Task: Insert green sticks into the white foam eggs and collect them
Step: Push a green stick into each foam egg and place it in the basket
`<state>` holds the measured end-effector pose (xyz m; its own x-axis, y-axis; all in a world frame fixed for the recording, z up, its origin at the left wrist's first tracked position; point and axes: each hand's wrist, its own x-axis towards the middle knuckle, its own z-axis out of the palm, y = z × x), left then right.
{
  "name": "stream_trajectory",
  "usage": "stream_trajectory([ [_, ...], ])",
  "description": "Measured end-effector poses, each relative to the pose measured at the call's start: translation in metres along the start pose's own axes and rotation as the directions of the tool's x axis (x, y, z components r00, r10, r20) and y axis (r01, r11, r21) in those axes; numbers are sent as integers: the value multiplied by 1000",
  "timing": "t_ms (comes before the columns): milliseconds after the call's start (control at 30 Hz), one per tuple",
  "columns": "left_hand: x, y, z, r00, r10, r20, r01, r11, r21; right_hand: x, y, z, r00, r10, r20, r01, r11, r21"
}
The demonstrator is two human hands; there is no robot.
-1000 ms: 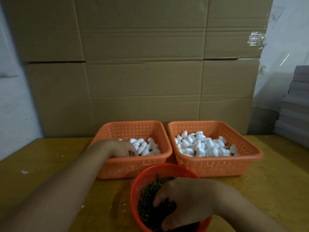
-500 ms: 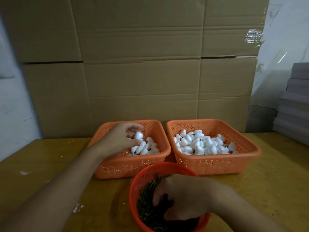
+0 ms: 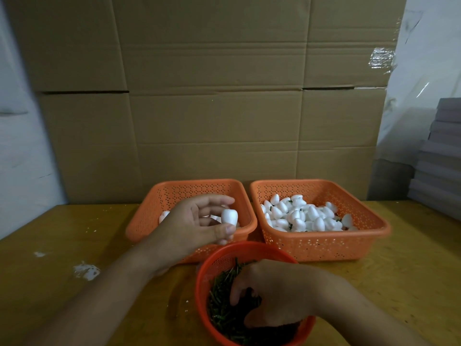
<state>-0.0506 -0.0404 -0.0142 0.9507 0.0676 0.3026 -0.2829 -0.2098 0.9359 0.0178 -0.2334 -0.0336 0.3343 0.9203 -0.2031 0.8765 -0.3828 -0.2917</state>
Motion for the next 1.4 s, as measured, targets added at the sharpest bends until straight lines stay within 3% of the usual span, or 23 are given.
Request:
stream_trajectory([
  [400, -6, 8, 6, 992, 129, -18, -123, 976, 181, 2, 3, 2, 1000, 1, 5, -1, 1000, 0],
  [600, -6, 7, 8, 981, 194, 1, -191, 966, 171, 2, 3, 5, 1000, 2, -16, -2, 1000, -3],
  [833, -5, 7, 6, 990, 140, 17, -140, 974, 175, 2, 3, 4, 1000, 11, -7, -11, 1000, 7],
  [1033, -7, 10, 9, 997, -39, 61, 46, 993, -111, 2, 1, 3, 1000, 15, 5, -15, 1000, -1],
  [1167, -7, 14, 8, 985, -141, 94, 167, 909, -383, 2, 1, 3, 1000, 15, 10, -15, 1000, 0],
  [1400, -3, 10, 5, 960, -261, 104, 276, 809, -519, 2, 2, 3, 1000, 11, 6, -11, 1000, 4],
])
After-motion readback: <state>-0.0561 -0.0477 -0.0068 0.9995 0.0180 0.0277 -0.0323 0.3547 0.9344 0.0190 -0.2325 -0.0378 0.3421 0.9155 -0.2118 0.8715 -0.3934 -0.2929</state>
